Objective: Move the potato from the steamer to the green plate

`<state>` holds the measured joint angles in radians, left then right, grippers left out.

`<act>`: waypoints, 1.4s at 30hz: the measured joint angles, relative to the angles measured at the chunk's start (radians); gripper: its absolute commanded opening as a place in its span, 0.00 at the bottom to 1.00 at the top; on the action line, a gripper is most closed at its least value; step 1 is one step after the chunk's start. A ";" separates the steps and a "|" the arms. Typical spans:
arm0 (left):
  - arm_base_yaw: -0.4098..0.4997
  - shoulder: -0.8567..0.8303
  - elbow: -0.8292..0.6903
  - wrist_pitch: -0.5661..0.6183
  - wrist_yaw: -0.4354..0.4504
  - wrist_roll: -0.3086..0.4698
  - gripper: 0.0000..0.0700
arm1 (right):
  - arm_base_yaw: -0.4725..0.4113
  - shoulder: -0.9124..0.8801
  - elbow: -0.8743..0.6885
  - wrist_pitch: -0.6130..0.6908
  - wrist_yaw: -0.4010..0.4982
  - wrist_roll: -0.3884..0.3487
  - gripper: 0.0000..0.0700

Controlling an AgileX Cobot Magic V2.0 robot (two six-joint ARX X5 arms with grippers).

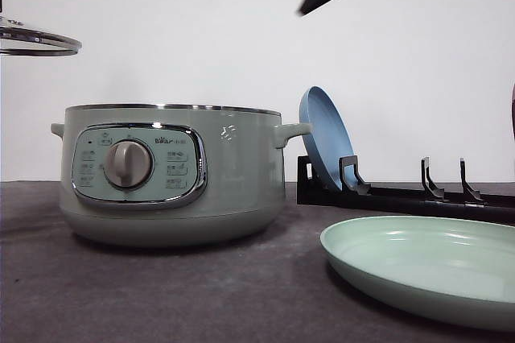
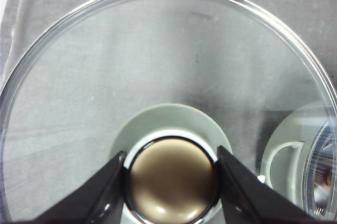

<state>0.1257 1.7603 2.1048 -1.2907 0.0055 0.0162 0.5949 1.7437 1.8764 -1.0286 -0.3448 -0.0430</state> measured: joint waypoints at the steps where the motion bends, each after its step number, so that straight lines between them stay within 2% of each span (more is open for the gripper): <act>1: 0.000 0.000 0.000 0.000 0.000 0.000 0.01 | 0.008 0.041 0.040 -0.006 0.006 -0.009 0.95; 5: 0.000 0.000 0.000 0.000 0.000 0.000 0.01 | 0.037 0.190 0.179 -0.016 0.014 -0.044 0.95; 9: 0.000 0.000 0.000 0.000 0.000 0.000 0.01 | 0.067 0.299 0.262 -0.013 0.060 -0.087 0.95; 20: 0.000 0.000 0.000 0.000 0.000 0.000 0.01 | 0.113 0.420 0.272 0.106 0.114 -0.188 0.95; 42: 0.000 0.000 0.000 -0.002 0.000 0.000 0.01 | 0.110 0.567 0.274 0.157 0.115 -0.195 0.95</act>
<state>0.1260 1.7603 2.1048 -1.2926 0.0059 0.0158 0.7048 2.3106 2.1502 -0.8718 -0.2302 -0.2382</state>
